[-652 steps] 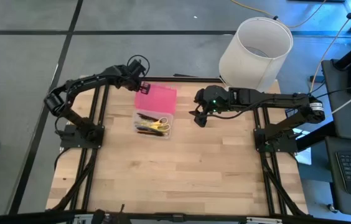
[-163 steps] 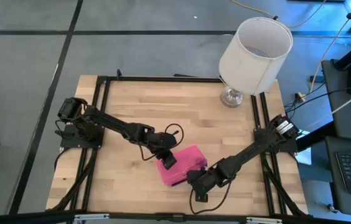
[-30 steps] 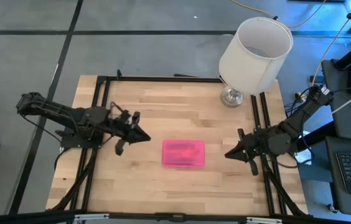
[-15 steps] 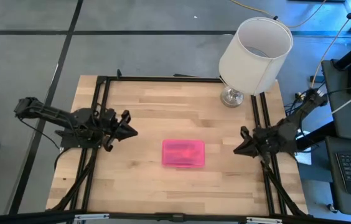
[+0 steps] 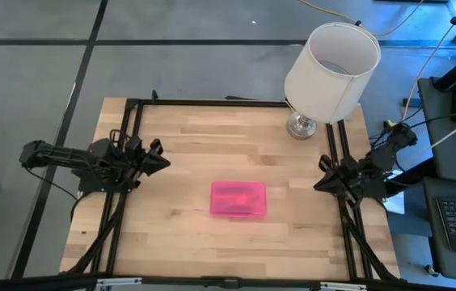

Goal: Pick & place school supplies into a supply box
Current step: Return to Home Position

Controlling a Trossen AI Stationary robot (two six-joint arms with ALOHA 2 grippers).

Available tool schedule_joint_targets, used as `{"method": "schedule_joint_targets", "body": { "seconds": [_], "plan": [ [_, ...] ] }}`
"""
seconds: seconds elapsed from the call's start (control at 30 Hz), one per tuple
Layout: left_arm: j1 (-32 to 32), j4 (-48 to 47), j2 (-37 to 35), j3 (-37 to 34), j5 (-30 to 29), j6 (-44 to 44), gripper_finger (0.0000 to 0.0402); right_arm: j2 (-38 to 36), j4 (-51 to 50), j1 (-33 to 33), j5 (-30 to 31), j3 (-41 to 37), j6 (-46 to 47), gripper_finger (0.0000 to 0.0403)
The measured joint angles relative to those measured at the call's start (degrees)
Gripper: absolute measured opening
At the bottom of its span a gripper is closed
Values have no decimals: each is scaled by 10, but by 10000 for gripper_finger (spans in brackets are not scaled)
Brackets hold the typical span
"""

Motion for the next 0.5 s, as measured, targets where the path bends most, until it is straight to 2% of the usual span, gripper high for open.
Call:
{"method": "schedule_joint_targets", "body": {
  "seconds": [0.2,0.37,0.5],
  "plan": [
    [24,-4,-30,0,46,12,4,-44,-12,-1,-3,0,-59,33],
    [49,-20,-55,0,84,24,4,-43,-19,-3,-14,0,-75,33],
    [74,-51,-85,-1,87,12,4,-43,-21,-3,-26,0,-77,33]
  ]
}}
